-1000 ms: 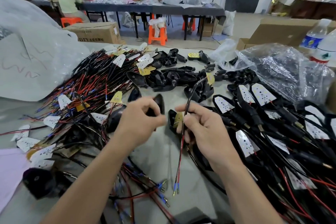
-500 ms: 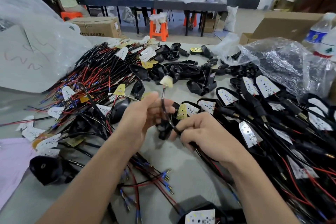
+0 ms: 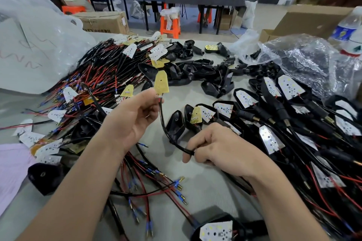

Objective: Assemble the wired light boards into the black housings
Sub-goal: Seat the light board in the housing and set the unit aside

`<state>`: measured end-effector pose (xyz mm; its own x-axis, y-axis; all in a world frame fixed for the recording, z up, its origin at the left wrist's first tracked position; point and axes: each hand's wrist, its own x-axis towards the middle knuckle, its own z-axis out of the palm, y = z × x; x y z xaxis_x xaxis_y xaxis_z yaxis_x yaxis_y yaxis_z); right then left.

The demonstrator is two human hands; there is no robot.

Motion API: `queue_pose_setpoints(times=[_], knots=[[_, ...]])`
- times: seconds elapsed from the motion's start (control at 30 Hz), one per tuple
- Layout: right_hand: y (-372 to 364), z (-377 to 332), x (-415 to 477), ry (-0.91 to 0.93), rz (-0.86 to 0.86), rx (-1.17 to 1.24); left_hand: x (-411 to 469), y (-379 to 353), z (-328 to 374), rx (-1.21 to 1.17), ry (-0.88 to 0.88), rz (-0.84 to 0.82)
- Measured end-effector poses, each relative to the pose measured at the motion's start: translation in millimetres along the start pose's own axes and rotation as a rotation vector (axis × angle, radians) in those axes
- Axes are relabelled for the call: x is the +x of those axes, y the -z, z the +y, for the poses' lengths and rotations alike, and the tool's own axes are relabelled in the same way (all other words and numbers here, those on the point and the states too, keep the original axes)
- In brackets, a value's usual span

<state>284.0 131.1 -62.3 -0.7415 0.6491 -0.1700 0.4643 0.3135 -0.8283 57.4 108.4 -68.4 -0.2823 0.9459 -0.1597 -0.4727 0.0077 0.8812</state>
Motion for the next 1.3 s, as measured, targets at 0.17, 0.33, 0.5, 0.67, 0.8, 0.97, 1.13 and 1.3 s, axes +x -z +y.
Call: queue_pose_setpoints(times=[0.17,0.33,0.5,0.67,0.8,0.97,1.13,1.3], knots=[[5,1,-4,0.000,-0.017,-0.010,5,14,8,-0.035,-0.063,0.060],[14,2,-11,0.036,-0.129,0.175,13,32,22,-0.351,-0.201,0.331],[28,9,-20,0.076,-0.332,0.310,16,30,15,-0.405,-0.247,0.364],[39,18,-25,0.073,-0.461,0.420,17,27,14,-0.443,-0.281,0.386],[36,18,-19,0.191,-0.248,0.674,15,20,3,-0.141,-0.194,0.273],[28,15,-5,0.307,0.323,0.788,6,-5,-33,1.189,-0.241,0.244],[8,8,9,0.255,0.565,0.684,-3,-14,-52,1.523,-0.297,0.196],[-5,7,17,0.160,0.628,0.603,-2,-13,-46,1.364,-0.301,0.169]])
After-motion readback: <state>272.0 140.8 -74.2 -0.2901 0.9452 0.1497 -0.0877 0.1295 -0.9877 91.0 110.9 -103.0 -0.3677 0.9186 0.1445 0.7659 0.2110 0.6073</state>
